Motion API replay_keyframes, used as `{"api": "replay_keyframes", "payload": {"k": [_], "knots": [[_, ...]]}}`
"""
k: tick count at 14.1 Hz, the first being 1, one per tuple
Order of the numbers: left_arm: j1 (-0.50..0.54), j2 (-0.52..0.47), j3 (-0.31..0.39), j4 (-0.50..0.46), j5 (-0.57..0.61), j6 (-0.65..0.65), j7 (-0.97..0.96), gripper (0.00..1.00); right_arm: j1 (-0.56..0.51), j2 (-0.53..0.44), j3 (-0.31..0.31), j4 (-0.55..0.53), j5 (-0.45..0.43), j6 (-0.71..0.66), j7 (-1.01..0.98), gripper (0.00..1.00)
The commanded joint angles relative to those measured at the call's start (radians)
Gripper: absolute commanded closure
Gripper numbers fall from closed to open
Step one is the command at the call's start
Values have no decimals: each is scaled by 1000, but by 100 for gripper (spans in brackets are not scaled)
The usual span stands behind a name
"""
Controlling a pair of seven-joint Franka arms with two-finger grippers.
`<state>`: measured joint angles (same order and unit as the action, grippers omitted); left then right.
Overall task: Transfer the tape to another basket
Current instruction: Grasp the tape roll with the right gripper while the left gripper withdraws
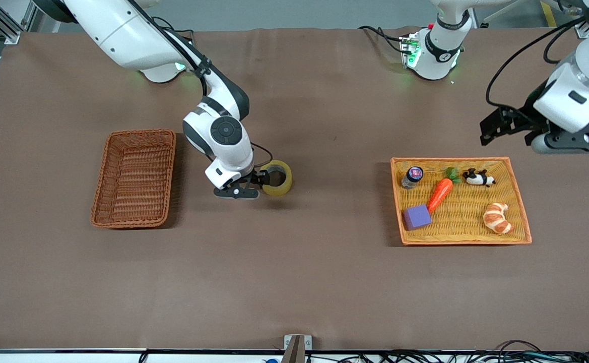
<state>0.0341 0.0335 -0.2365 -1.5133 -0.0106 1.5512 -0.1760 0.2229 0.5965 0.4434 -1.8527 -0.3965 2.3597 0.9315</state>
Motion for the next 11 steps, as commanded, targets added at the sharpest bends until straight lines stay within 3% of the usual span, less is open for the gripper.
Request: {"api": "replay_keyframes", "payload": {"k": [1, 9, 11], "knots": [[-68, -72, 89, -103, -20, 26, 29, 3, 27, 26, 8, 17, -27, 27, 21, 0], [-85, -14, 109, -80, -14, 112, 27, 0, 44, 77, 6, 17, -97, 73, 23, 0], [-91, -3, 146, -56, -22, 106, 29, 0, 41, 86, 6, 17, -101, 75, 23, 0]]}}
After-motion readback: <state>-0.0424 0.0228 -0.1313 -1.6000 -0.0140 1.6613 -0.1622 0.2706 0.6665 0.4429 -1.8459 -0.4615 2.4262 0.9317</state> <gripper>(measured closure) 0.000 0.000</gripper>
